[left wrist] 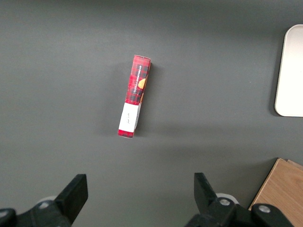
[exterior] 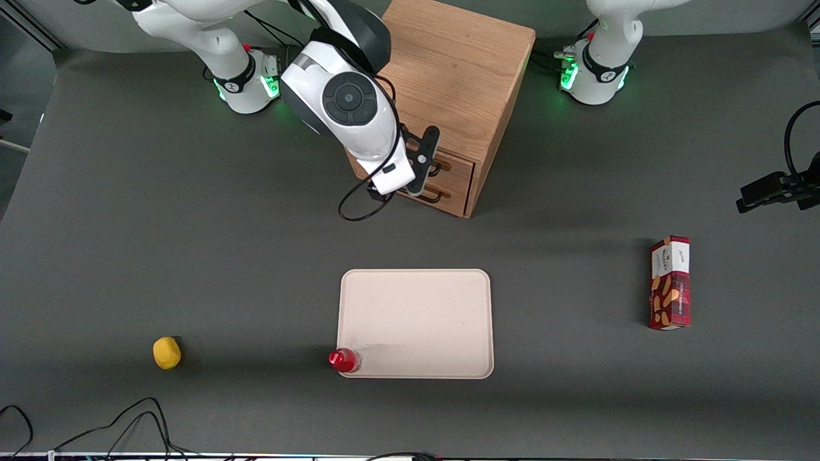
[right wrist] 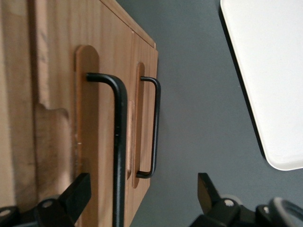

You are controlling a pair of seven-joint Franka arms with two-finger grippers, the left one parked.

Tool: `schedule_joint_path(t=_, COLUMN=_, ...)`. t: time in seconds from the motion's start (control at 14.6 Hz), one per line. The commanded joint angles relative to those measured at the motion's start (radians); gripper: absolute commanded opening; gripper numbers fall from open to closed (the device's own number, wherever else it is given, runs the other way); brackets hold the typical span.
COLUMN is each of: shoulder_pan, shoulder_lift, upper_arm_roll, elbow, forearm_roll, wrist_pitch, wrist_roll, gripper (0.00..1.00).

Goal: Open upper drawer

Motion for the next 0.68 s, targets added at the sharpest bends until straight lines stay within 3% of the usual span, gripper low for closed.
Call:
schedule_joint_path(t=0.0, shoulder_pan=-0.008, shoulder_lift=0.021, upper_arm_roll=0.014, elbow=-0.003, forearm_roll=-0.023, wrist_pitch=0.038, wrist_roll=-0.018, gripper=1.00)
schedule_joint_path(t=0.62, shoulder_pan=-0.027, shoulder_lift=0.044, upper_arm_roll=0.026, elbow=-0.029, forearm_roll=-0.064, wrist_pitch=0.081, wrist_roll=-0.023, gripper=1.00)
